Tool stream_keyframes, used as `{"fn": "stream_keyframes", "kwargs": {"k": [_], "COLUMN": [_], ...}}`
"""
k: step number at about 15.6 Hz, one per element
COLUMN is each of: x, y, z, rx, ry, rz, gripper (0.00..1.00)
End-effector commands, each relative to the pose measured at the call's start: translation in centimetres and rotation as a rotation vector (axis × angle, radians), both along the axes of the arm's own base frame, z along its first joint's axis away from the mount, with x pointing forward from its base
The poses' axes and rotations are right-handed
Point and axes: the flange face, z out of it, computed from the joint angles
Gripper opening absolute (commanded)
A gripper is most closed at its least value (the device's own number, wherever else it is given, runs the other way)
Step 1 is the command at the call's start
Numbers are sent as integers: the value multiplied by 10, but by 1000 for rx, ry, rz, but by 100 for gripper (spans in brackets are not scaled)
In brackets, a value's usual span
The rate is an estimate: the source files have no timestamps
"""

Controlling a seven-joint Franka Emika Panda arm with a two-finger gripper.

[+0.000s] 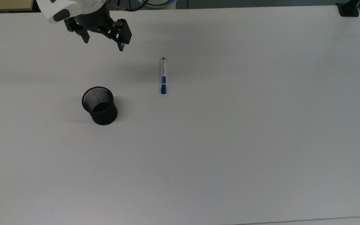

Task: Insert the marker
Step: 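Move the open gripper over the blue-capped white marker and descend, then close the gripper around the marker's middle and grasp it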

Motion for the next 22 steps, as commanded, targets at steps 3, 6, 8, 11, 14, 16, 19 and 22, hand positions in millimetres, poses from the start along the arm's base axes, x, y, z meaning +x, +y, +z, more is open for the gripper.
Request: {"fn": "stream_keyframes", "kwargs": {"k": [3,6,8,11,14,16,19,22], "x": [-5,-7,-9,-3,6,10,13,17], "y": [7,20,43,55,65,92,120,148], "z": [-7,-32,-58,-90,-122,-144,-176,-204], "rx": [17,27,30,52,74,67,34,-15], "ry": [29,73,110,109,94,93,109,119], "rz": [88,113,150,158,157,196,183,183], "gripper": [100,100,100,100,100,95,87,86]}}
